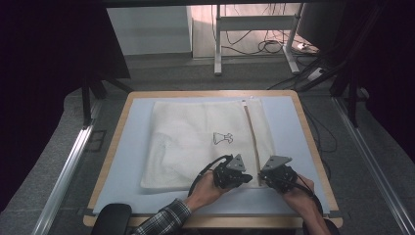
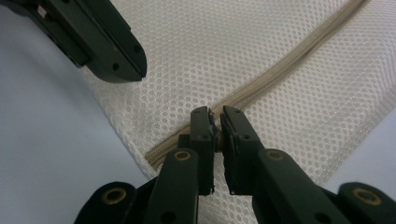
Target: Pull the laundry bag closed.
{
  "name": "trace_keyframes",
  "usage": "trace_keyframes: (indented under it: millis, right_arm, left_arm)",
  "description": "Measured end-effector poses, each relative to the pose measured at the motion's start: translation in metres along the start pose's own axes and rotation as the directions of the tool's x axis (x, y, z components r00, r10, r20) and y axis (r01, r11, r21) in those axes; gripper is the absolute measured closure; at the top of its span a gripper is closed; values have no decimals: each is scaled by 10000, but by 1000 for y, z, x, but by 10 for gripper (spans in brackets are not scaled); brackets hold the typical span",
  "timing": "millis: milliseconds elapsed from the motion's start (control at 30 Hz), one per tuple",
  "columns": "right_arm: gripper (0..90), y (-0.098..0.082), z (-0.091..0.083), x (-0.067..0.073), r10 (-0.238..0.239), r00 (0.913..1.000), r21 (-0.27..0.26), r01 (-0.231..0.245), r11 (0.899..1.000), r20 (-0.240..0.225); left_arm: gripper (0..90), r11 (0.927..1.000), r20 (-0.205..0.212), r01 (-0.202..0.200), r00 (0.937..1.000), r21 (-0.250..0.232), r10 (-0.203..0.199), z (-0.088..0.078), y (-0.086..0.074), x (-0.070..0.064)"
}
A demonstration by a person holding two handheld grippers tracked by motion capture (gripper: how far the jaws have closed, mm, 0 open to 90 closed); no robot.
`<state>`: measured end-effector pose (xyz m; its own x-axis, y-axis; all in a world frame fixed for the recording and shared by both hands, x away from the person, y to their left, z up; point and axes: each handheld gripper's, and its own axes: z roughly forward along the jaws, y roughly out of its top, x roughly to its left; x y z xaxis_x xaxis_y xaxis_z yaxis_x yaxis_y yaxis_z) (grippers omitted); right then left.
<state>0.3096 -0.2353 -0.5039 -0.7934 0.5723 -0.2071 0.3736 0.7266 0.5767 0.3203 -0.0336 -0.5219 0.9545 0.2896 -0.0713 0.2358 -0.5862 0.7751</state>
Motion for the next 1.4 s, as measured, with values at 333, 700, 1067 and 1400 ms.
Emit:
trace_keyframes:
  millis: [333,700,1067,1400]
  right_arm:
    - [824,0,0,1,-130,9999,96,129,9999,63]
    - [840,2,-1,3,-367,9993,118,366,9993,62]
    - [857,8,4,1,-1044,9930,370,1025,9940,546]
    - [857,10,9,-8,-810,9947,221,798,9966,627]
  left_arm:
    - [890,9998,-58,-103,9999,175,104,12,3,-2]
    - [897,9990,-253,-285,9992,352,294,20,-4,-6]
    - [900,9981,-352,-448,9983,425,463,19,-4,-7]
    - [899,9985,-278,-381,9988,388,392,19,-4,-6]
